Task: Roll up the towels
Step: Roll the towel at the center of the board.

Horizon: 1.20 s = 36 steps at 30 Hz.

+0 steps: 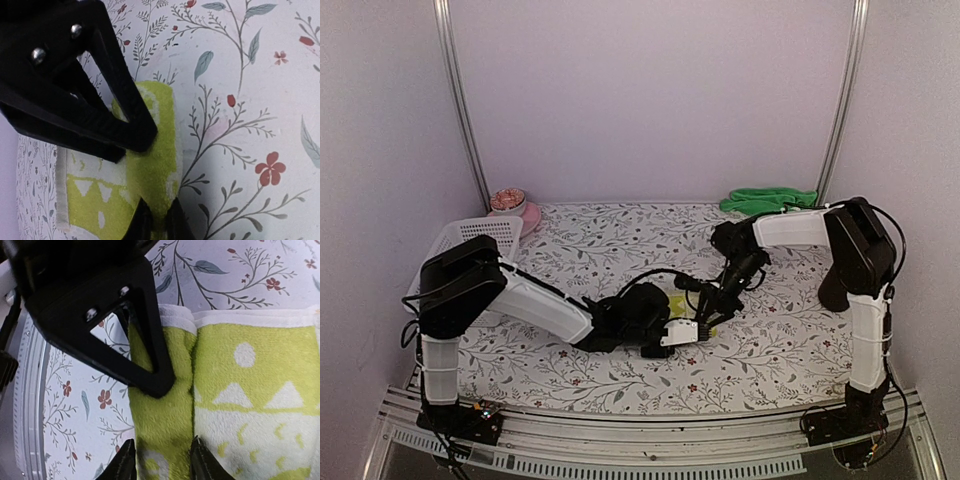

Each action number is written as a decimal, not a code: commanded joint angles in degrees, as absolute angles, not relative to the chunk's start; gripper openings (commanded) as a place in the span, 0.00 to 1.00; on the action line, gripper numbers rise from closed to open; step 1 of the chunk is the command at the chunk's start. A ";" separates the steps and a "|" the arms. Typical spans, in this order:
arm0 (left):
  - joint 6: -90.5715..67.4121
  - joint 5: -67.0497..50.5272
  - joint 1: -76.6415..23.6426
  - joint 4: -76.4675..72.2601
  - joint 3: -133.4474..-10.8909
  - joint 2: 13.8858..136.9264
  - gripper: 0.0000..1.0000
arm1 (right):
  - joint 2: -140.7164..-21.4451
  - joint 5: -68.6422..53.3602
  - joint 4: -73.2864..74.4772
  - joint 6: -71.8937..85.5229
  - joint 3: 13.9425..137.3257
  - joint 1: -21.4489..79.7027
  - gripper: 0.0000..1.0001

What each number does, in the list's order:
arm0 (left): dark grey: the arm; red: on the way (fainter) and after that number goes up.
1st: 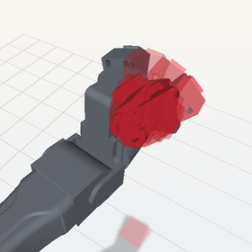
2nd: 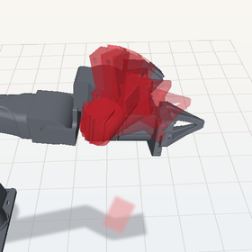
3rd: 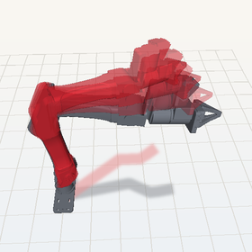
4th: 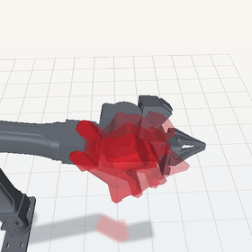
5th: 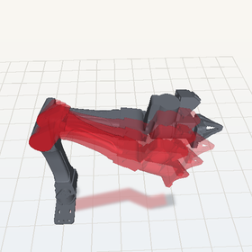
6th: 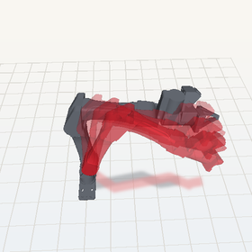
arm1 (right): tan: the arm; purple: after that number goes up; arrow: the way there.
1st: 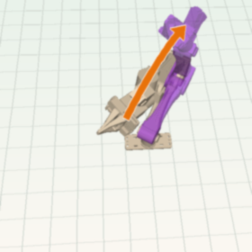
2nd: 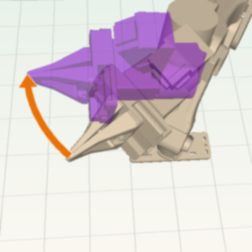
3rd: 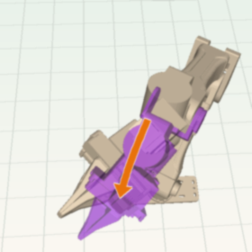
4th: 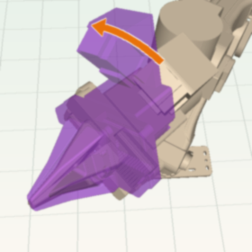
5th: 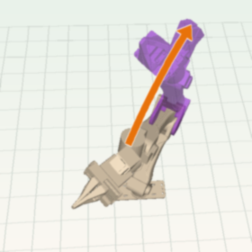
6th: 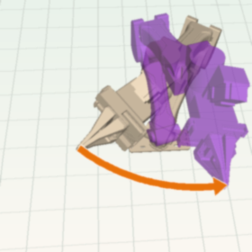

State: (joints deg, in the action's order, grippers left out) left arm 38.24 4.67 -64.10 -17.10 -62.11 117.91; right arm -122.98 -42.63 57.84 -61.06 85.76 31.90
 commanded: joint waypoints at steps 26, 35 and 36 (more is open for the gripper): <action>11.04 -35.24 -50.65 18.00 -86.90 131.79 0.00 | -83.09 -32.25 16.66 -70.48 47.50 27.60 0.60; 6.83 -38.44 -48.92 20.34 -91.20 137.11 0.00 | -86.61 -24.74 6.84 -69.54 44.71 35.00 0.58; 6.59 -38.82 -48.68 20.38 -91.37 137.61 0.00 | -87.01 -23.71 6.21 -69.79 44.22 36.10 0.57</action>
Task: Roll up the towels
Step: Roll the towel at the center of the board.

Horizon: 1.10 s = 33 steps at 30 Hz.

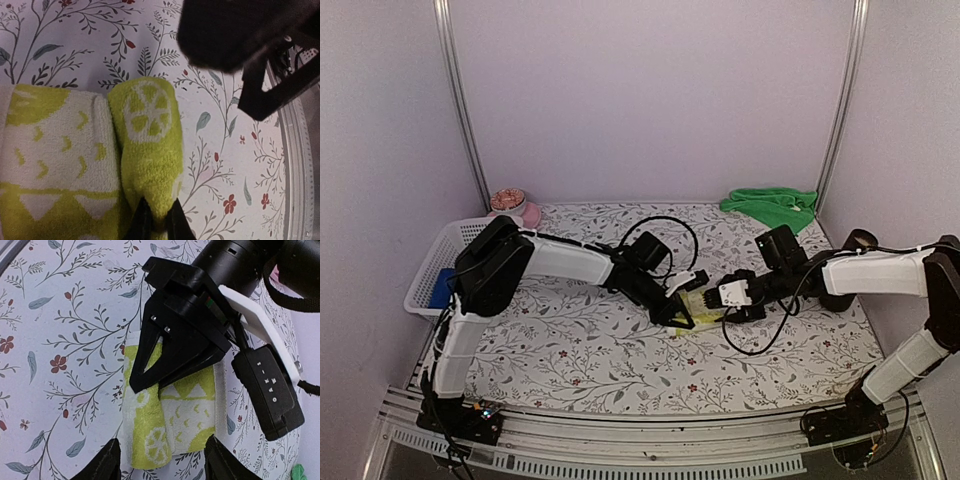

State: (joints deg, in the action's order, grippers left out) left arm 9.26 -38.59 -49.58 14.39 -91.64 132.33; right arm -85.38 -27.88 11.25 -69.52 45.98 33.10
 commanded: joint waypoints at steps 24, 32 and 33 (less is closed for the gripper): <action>4.08 -46.78 -45.59 19.24 -91.26 139.63 0.01 | -97.29 -8.53 -5.29 -68.86 41.83 41.55 0.34; 4.60 -46.93 -45.61 20.73 -92.37 140.19 0.04 | -98.87 -8.02 -4.08 -68.88 42.16 41.57 0.22; 4.69 -46.92 -45.54 20.74 -92.37 140.12 0.05 | -99.00 -8.20 -3.72 -68.90 42.26 41.57 0.21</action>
